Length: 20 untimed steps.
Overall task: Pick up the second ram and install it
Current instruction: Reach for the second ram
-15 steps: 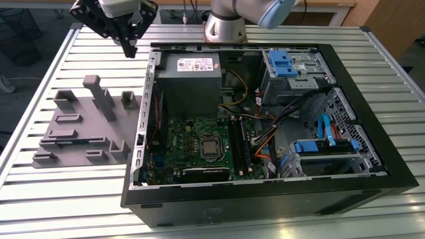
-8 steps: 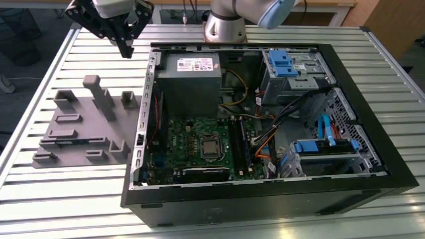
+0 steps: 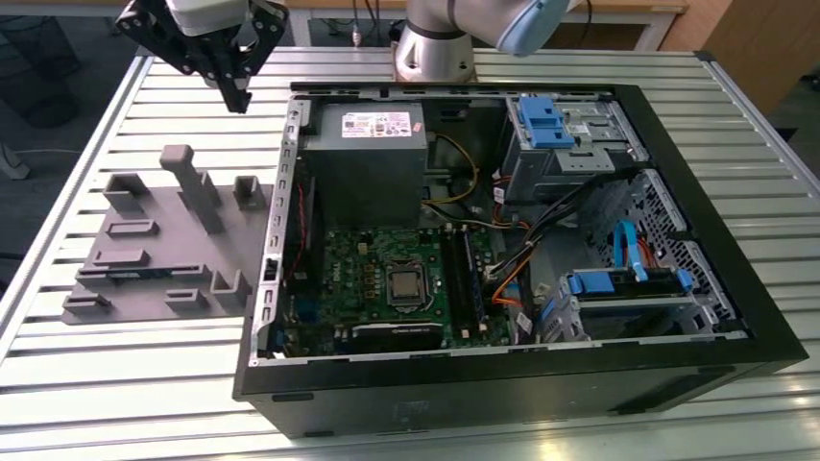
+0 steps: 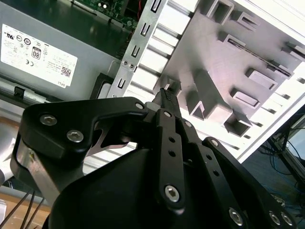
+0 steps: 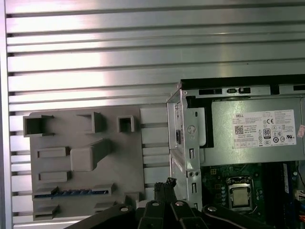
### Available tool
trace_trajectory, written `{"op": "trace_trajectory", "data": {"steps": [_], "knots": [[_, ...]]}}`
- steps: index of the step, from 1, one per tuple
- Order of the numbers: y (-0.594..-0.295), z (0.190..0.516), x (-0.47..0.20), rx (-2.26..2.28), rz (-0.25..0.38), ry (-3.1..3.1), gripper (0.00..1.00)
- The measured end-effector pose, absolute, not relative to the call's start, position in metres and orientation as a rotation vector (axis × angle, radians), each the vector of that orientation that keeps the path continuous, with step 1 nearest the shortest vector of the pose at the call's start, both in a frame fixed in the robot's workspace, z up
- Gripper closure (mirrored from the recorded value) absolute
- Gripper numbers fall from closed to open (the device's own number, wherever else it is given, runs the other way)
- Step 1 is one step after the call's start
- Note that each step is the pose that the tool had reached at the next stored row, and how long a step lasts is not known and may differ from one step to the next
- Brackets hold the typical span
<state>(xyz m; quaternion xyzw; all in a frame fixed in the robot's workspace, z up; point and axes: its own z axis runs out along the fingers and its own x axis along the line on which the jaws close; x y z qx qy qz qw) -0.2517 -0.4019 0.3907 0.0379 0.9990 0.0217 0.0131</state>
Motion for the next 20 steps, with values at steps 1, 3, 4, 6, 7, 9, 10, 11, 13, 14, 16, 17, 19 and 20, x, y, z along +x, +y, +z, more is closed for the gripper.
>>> {"op": "trace_trajectory", "data": {"steps": [1, 3, 4, 6, 7, 9, 10, 11, 13, 14, 16, 17, 19, 20], "knots": [[-0.402, 0.391, -0.253, 0.118, 0.068, 3.113, 0.89], [-0.402, 0.391, -0.254, 0.118, 0.068, 3.112, 0.89], [-0.402, 0.391, -0.255, 0.118, 0.068, 3.112, 0.89], [-0.402, 0.391, -0.256, 0.118, 0.068, 3.112, 0.89], [-0.402, 0.391, -0.257, 0.118, 0.068, 3.112, 0.89], [-0.402, 0.391, -0.259, 0.118, 0.068, 3.113, 0.89], [-0.402, 0.390, -0.260, 0.118, 0.068, 3.112, 0.89], [-0.402, 0.390, -0.261, 0.118, 0.068, 3.112, 0.89], [-0.403, 0.390, -0.262, 0.118, 0.068, 3.112, 0.89], [-0.403, 0.390, -0.263, 0.118, 0.068, 3.112, 0.89], [-0.403, 0.390, -0.265, 0.118, 0.068, 3.112, 0.89], [-0.403, 0.390, -0.265, 0.118, 0.068, 3.112, 0.89], [-0.403, 0.390, -0.267, 0.118, 0.068, 3.112, 0.89], [-0.403, 0.390, -0.268, 0.118, 0.068, 3.113, 0.89]]}}
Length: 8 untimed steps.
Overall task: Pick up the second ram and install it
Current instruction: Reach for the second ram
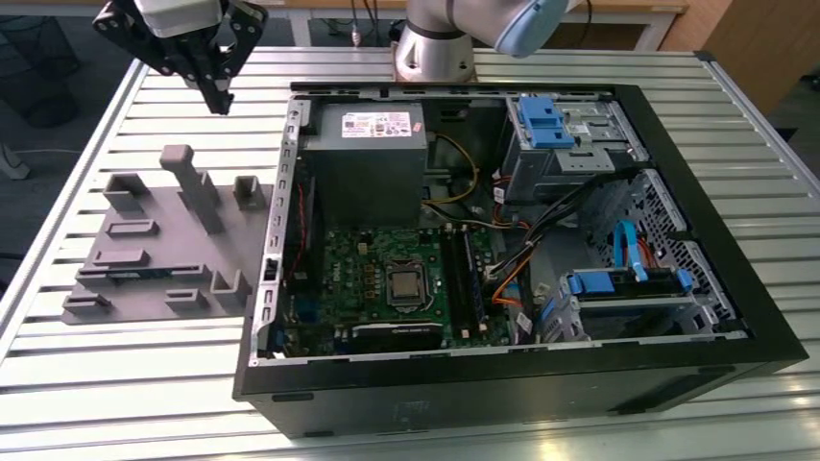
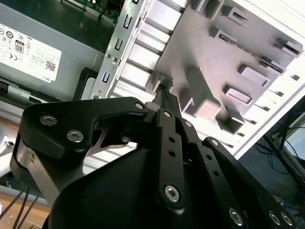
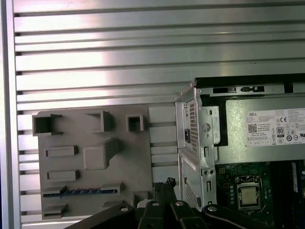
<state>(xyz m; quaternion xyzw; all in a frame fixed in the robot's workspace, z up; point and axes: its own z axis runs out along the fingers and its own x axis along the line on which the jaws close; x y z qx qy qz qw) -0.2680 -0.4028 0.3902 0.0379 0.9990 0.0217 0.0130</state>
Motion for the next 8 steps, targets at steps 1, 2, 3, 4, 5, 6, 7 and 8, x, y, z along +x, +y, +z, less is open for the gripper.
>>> {"op": "trace_trajectory", "data": {"steps": [1, 2, 3, 4, 5, 6, 7, 8], "knots": [[-0.4029, 0.3902, -0.2690, 0.118, 0.068, 3.112, 0.89], [-0.4029, 0.3902, -0.2701, 0.118, 0.068, 3.113, 0.89], [-0.4029, 0.3902, -0.2711, 0.118, 0.068, 3.112, 0.89], [-0.4029, 0.3902, -0.2724, 0.118, 0.068, 3.113, 0.89], [-0.4029, 0.3901, -0.2738, 0.118, 0.068, 3.112, 0.89], [-0.4029, 0.3901, -0.2752, 0.118, 0.068, 3.112, 0.89], [-0.4030, 0.3901, -0.2765, 0.118, 0.068, 3.112, 0.89], [-0.4030, 0.3900, -0.2780, 0.118, 0.068, 3.112, 0.89]]}}
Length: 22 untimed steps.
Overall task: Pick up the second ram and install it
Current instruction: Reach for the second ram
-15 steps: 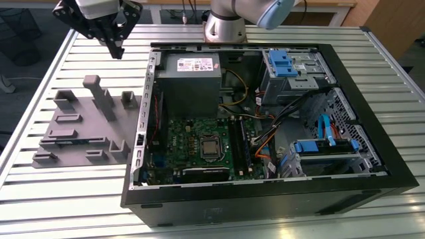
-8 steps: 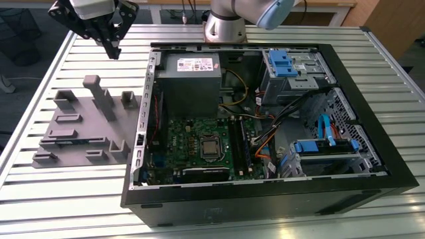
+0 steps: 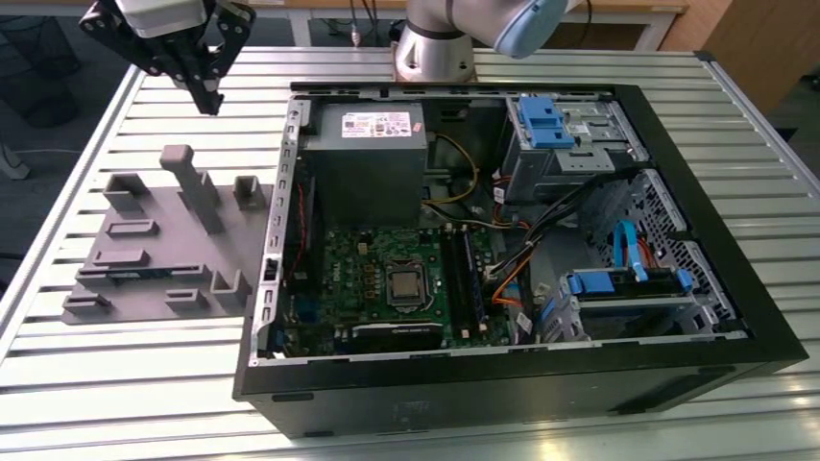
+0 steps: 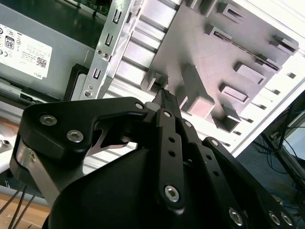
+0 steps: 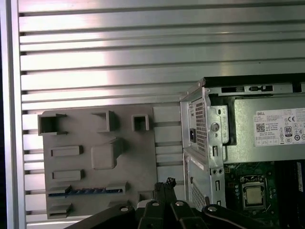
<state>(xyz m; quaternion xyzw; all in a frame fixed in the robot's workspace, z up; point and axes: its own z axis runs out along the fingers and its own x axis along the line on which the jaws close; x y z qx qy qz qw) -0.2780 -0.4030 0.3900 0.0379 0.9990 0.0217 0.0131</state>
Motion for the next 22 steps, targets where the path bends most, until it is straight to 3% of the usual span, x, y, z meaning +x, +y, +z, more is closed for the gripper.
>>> {"op": "trace_trajectory", "data": {"steps": [22], "knots": [[-0.403, 0.389, -0.305, 0.118, 0.068, 3.112, 0.89]]}}
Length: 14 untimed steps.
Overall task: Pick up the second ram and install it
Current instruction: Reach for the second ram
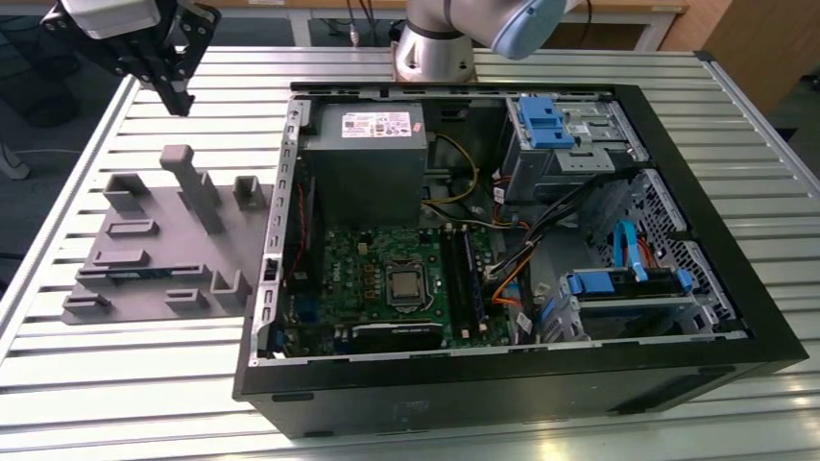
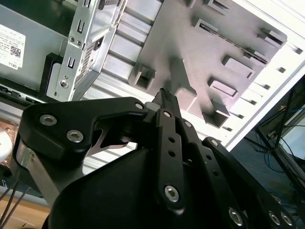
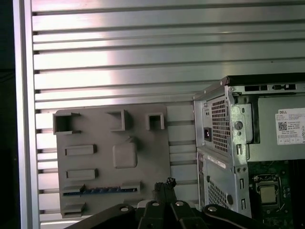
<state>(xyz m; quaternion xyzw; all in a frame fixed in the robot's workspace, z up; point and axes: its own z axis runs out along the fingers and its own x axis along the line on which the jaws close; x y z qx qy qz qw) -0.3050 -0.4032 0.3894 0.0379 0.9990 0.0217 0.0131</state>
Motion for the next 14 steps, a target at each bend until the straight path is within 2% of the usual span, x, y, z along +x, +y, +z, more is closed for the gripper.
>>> {"op": "trace_trajectory", "data": {"steps": [14], "knots": [[-0.409, 0.389, -0.326, 0.118, 0.068, 3.113, 0.89]]}}
